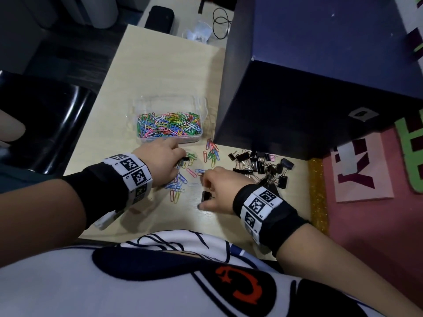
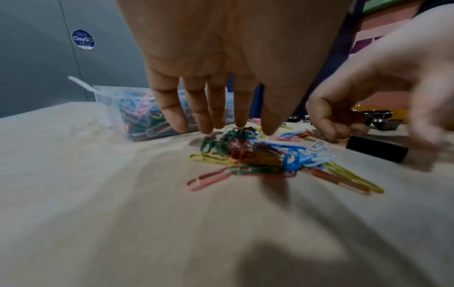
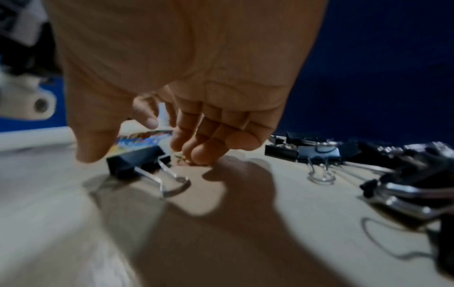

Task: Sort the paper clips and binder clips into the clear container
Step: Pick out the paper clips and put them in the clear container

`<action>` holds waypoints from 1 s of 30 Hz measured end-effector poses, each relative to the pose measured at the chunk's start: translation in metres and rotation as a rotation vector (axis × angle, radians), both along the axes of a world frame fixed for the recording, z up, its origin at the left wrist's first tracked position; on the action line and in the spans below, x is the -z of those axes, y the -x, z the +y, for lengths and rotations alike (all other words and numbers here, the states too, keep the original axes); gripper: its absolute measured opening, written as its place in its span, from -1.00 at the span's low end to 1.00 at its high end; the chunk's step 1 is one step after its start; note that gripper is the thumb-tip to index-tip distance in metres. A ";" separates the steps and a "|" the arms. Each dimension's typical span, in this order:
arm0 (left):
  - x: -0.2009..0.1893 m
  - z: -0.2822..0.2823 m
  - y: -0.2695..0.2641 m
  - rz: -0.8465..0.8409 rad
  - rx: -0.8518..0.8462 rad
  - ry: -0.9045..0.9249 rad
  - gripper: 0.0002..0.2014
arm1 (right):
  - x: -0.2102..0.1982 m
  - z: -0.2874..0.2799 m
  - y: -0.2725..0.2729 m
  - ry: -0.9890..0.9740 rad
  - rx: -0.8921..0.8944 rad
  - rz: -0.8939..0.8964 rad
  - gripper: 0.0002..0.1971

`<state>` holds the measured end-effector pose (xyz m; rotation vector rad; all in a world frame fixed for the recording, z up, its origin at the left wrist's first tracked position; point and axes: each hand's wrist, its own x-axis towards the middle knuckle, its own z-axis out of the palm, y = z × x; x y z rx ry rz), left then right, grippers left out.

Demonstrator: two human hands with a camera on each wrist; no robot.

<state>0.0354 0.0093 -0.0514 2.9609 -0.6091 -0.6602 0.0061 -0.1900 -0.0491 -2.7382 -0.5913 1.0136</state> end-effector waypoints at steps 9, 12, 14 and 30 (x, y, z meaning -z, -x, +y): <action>0.007 0.005 0.003 0.004 -0.028 0.026 -0.58 | -0.003 -0.007 0.001 -0.169 0.111 -0.094 -0.58; 0.006 0.006 0.003 0.013 -0.088 0.053 -0.60 | -0.009 -0.019 -0.007 -0.277 0.455 -0.094 -0.74; 0.007 0.006 0.003 0.026 -0.104 0.071 -0.60 | -0.011 -0.026 -0.014 -0.210 0.566 -0.152 -0.72; -0.002 0.011 -0.006 0.099 -0.150 0.002 -0.64 | 0.005 0.006 -0.002 0.001 0.286 -0.033 -0.61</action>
